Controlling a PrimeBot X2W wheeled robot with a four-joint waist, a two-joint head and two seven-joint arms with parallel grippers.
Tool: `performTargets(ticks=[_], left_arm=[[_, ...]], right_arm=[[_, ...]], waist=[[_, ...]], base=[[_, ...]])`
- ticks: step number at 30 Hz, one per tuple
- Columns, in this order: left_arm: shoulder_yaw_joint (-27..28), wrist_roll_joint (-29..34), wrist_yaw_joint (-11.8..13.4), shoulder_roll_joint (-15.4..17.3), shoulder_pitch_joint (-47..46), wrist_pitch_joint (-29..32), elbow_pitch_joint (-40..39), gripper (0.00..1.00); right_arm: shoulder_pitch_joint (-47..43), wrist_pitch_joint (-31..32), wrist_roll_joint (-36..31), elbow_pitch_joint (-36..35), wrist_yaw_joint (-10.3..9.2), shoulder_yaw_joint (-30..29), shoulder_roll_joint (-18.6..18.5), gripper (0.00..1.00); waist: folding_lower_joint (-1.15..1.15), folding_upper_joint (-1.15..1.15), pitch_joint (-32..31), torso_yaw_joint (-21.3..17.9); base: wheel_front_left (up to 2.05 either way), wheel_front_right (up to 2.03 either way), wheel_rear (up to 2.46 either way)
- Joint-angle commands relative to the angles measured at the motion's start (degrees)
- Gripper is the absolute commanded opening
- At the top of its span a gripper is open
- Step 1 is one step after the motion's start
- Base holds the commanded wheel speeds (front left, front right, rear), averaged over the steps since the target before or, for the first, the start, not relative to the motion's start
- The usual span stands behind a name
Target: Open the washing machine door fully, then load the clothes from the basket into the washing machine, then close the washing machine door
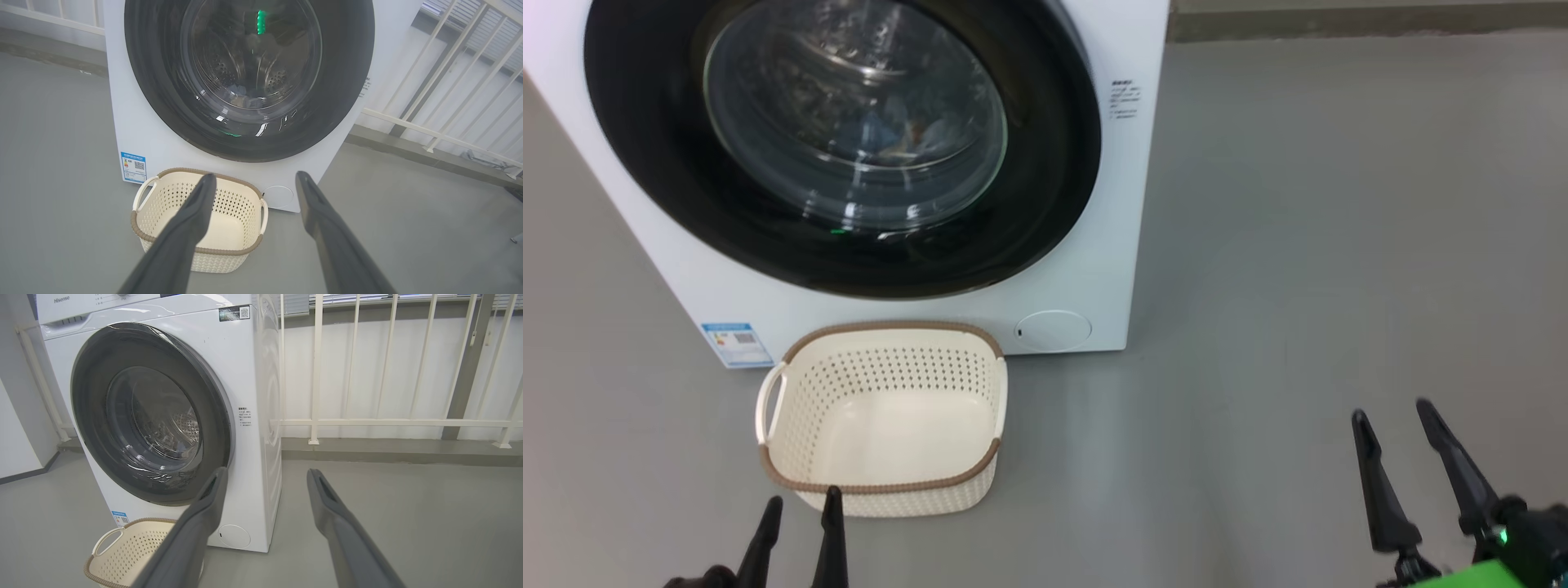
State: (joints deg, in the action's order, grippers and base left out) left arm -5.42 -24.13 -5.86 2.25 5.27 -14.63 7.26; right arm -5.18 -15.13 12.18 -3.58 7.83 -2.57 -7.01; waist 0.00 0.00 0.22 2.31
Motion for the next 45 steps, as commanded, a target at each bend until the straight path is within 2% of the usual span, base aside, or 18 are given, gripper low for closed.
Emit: performTargets(ticks=[1, 10, 26, 27, 33, 37, 41, 45], left_arm=[[2.0, 0.9, -0.2, 0.6, -0.4, -0.4, -0.9, 1.00], [4.2, 2.3, -1.1, 0.6, 2.1, -0.4, -0.5, 1.00], [6.0, 3.0, -1.6, 0.6, 2.7, -0.4, -1.3, 1.00], [3.9, 2.4, -1.5, 0.0, 4.1, 0.0, 0.4, 0.00], [3.7, 0.6, -1.5, -0.5, 4.0, 0.5, 2.4, 0.00], [3.9, -1.8, -1.5, -0.3, 3.6, 1.1, 2.5, 0.00], [4.0, -4.2, -1.5, -0.2, 3.1, 1.7, 2.7, 0.00], [4.2, -5.9, -1.5, -0.1, 2.6, 2.1, 2.9, 0.00]], right_arm=[[-0.1, 0.1, -0.8, -1.8, -0.34, 0.8, -0.3, 1.00], [-5.8, 0.1, -4.1, -1.7, -0.34, -3.3, 1.8, 1.00], [-6.5, 0.1, -5.2, -2.0, -0.34, -4.0, 3.3, 1.00], [-6.8, 0.3, -4.6, -0.2, 0.01, -5.2, 3.9, 0.00], [-6.5, 0.8, -2.5, 2.4, 0.00, -4.9, 4.2, 0.00], [-6.0, 1.4, 0.4, 2.9, -0.01, -4.7, 4.0, 0.00], [-5.3, 1.9, 3.2, 3.4, -0.02, -4.6, 3.9, 0.00], [-4.8, 2.4, 5.3, 3.8, -0.03, -4.4, 3.8, 0.00]], waist=[[0.00, 0.00, -1.5, -1.5], [0.00, 0.00, -2.5, -2.8], [0.00, 0.00, -2.6, -2.4], [0.00, 0.00, -2.6, -2.4], [0.02, 0.00, -2.5, -2.4], [0.13, 0.00, -2.6, -2.4], [0.01, 0.00, -2.4, -2.4], [0.00, 0.00, -2.3, -2.4]], base=[[0.00, 0.00, 0.00], [0.00, 0.00, 0.00], [0.00, 0.00, 0.00], [0.00, 0.00, 0.00], [0.00, 0.00, 0.00], [0.00, 0.00, 0.00], [0.00, 0.00, 0.00], [0.00, 0.00, 0.00]])
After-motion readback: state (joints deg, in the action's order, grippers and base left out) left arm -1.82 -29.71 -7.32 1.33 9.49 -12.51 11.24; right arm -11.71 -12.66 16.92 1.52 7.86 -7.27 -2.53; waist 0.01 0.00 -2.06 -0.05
